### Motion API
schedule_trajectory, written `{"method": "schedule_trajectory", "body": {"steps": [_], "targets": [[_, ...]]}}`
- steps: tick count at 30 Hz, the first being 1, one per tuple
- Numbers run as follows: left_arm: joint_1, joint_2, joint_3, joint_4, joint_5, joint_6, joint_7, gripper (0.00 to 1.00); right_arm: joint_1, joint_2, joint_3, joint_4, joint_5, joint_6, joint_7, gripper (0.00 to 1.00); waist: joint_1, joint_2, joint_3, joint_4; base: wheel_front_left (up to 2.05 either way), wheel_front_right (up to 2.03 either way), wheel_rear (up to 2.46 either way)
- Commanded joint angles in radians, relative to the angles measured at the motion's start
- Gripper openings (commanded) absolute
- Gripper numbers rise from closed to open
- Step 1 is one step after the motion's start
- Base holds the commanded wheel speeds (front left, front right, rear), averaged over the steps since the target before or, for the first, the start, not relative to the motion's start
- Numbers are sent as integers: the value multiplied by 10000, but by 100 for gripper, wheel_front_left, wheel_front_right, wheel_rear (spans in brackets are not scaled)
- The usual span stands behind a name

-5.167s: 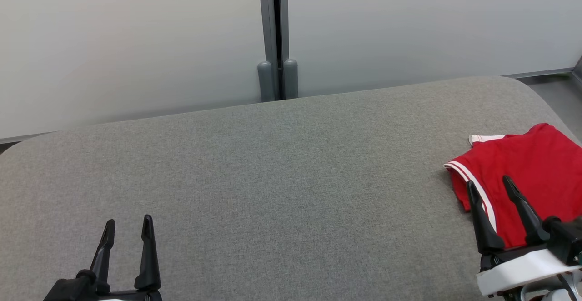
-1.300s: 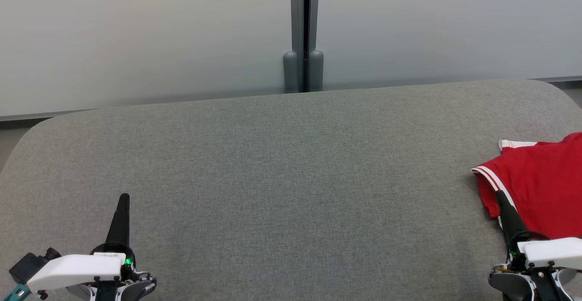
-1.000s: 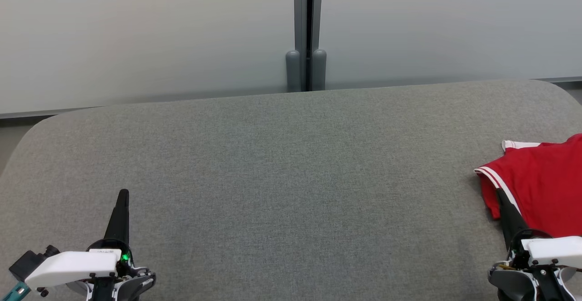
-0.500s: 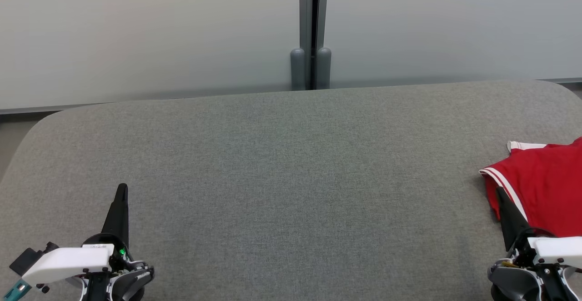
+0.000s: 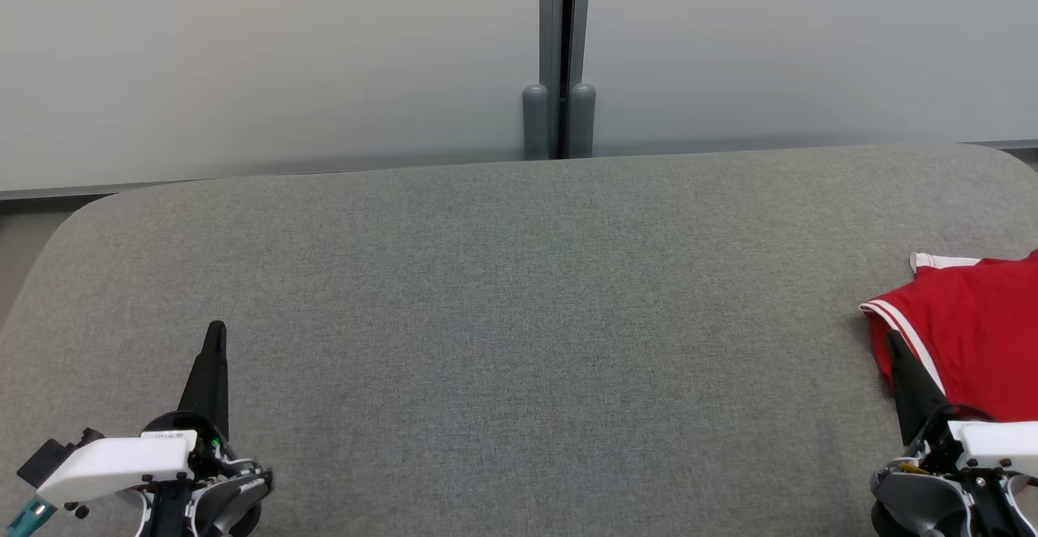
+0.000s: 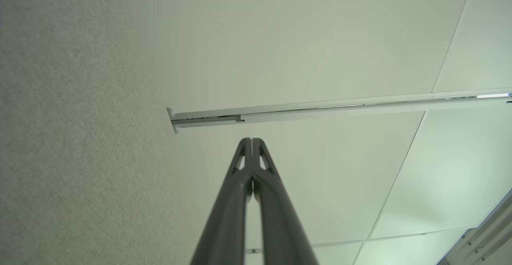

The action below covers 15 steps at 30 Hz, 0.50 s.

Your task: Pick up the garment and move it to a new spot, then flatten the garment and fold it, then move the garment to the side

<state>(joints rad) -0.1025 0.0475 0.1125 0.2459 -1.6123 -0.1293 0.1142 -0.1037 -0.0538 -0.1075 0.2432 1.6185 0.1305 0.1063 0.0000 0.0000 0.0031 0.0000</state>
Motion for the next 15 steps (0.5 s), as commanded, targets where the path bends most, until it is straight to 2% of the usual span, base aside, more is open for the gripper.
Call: {"method": "schedule_trajectory", "body": {"steps": [1, 15], "targets": [[-142, 52, 43, 10, -11, -37, 35, 0, -78, -17, -23, 25, 9, 4, 64, 0, 0, 0, 0, 0, 0, 0, 0], [-142, 53, 42, 7, -12, -37, 34, 0, -81, -10, -39, 25, -13, 4, 61, 0, 0, 0, 0, 0, 0, 0, 0]]}}
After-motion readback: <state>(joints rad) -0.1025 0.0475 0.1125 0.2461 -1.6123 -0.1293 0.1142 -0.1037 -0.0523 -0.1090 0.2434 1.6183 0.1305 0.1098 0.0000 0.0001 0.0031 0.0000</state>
